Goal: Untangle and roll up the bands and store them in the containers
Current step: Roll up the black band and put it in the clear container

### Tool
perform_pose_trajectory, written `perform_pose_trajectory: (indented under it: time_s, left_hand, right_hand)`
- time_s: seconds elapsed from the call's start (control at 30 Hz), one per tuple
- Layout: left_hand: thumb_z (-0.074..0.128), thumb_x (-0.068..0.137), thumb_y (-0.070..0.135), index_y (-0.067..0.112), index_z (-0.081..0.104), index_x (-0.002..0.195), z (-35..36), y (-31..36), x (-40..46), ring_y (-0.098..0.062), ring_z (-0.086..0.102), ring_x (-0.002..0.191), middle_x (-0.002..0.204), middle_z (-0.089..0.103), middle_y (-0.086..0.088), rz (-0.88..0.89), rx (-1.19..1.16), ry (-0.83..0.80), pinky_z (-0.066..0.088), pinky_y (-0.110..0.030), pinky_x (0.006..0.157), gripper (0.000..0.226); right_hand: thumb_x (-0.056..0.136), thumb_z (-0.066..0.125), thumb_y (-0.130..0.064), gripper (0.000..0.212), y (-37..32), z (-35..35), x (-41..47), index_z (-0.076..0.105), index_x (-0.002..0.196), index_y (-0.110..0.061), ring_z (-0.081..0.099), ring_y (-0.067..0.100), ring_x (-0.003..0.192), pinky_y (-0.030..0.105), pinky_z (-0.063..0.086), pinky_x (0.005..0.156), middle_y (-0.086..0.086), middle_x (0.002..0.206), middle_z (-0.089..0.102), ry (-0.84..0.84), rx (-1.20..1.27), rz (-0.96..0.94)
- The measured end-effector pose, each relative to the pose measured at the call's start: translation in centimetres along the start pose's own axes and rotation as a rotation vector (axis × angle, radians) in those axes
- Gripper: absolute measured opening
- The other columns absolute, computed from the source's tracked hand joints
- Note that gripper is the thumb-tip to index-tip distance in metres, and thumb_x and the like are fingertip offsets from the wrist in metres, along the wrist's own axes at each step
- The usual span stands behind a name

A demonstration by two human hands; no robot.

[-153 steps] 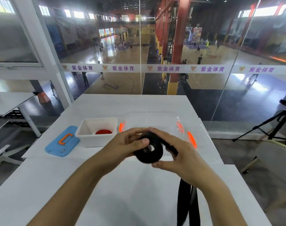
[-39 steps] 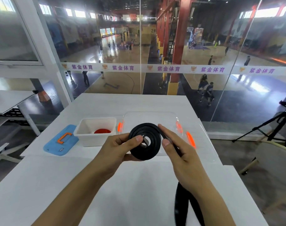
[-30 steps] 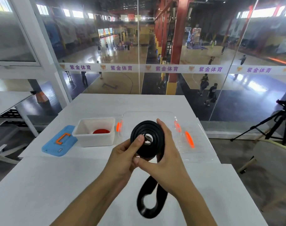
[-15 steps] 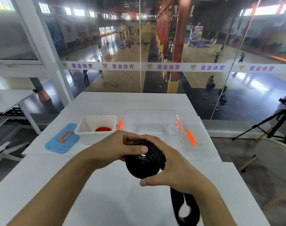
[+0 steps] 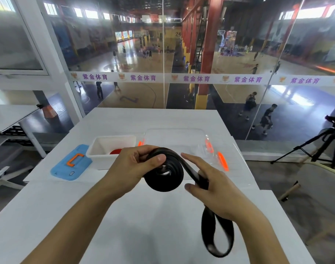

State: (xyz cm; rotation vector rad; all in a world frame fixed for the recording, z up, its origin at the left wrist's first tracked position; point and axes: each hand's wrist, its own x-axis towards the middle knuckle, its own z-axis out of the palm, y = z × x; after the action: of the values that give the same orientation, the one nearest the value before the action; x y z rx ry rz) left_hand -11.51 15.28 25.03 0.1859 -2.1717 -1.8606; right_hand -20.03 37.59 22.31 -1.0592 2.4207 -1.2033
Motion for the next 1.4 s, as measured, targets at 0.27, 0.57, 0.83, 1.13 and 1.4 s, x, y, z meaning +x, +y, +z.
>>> perform_pose_trajectory:
  time_s: [0.27,0.57,0.83,1.13,1.4]
  left_hand:
    - [0.066,0.085,0.031,0.021,0.076,0.103,2.0,-0.3,0.1,-0.009,0.077,0.088,0.094,0.082,0.002,0.051,-0.189,0.238,0.06,-0.021,0.075,0.024]
    - [0.064,0.093,0.036,0.009,0.07,0.114,4.2,-1.6,0.2,-0.024,0.075,0.103,0.107,0.078,-0.009,-0.117,-0.344,0.246,0.06,-0.036,0.084,0.034]
    - [0.08,0.083,0.039,0.028,0.07,0.113,-0.9,0.0,1.0,-0.016,0.075,0.099,0.104,0.079,0.002,-0.16,0.216,-0.252,0.06,-0.032,0.086,0.034]
    - [0.074,0.088,0.031,0.022,0.076,0.104,-0.2,-0.9,1.5,-0.004,0.074,0.085,0.091,0.08,0.007,0.021,0.045,0.256,0.058,-0.025,0.082,0.018]
    - [0.071,0.093,0.029,0.025,0.074,0.095,-1.8,-2.0,2.7,-0.001,0.072,0.069,0.073,0.077,0.015,0.001,-0.059,0.457,0.059,-0.029,0.069,0.005]
  right_hand:
    - [0.095,0.068,-0.013,0.077,-1.3,2.0,0.3,0.037,0.142,-0.066,0.053,0.015,0.058,0.031,0.059,0.063,-0.005,0.065,0.046,0.07,0.288,-0.003]
    - [0.079,0.089,-0.011,0.102,-2.3,4.7,1.0,0.03,0.155,-0.043,0.062,-0.002,0.125,0.027,0.051,0.109,-0.031,0.127,0.064,0.251,0.459,-0.027]
    - [0.073,0.091,-0.028,0.099,-1.6,3.2,0.6,0.033,0.147,-0.061,0.063,0.025,0.117,0.039,0.053,0.106,-0.016,0.129,0.063,-0.008,0.203,-0.055]
    - [0.09,0.075,-0.018,0.066,-0.6,1.8,1.1,0.046,0.133,-0.059,0.07,0.016,0.094,0.043,0.06,0.092,-0.008,0.106,0.07,0.05,0.224,0.044]
    - [0.104,0.061,-0.017,0.03,1.6,4.0,1.6,0.075,0.099,-0.042,0.071,0.006,0.089,0.038,0.063,0.083,-0.006,0.099,0.069,0.287,0.41,0.178]
